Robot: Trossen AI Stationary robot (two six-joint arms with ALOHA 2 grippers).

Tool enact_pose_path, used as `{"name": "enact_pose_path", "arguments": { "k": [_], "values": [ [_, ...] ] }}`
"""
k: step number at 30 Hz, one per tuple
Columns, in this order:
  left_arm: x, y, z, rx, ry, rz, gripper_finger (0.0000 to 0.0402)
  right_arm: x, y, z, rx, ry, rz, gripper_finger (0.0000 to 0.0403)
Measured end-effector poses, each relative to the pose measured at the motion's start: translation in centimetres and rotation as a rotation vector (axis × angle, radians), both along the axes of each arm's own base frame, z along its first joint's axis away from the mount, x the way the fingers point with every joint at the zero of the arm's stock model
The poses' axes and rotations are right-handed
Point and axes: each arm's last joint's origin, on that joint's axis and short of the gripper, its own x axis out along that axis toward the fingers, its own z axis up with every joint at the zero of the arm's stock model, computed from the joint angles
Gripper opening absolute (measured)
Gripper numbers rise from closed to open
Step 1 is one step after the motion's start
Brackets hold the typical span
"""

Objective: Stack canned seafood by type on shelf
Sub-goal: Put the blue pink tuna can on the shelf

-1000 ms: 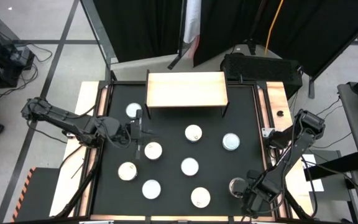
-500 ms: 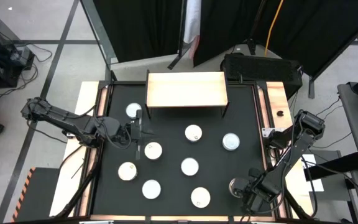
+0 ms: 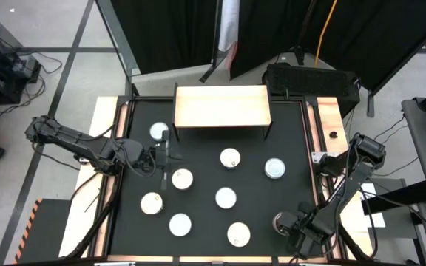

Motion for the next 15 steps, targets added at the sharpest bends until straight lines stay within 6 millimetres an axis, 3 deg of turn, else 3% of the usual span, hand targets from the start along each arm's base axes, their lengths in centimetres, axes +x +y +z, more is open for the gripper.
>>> {"name": "enact_pose_path", "arguments": {
  "k": [7, 15],
  "values": [
    [0.0, 0.0, 0.0, -0.001, 0.0, 0.0, 0.0029, -0.4, 0.4, -0.2, -0.006, 0.002, -0.029, 0.0],
    [0.0, 0.0, 0.0, -0.002, 0.0, 0.0, 0.0029, -0.7, 1.5, -2.1, -0.04, 0.019, -0.07, 0.0]
  ]
}}
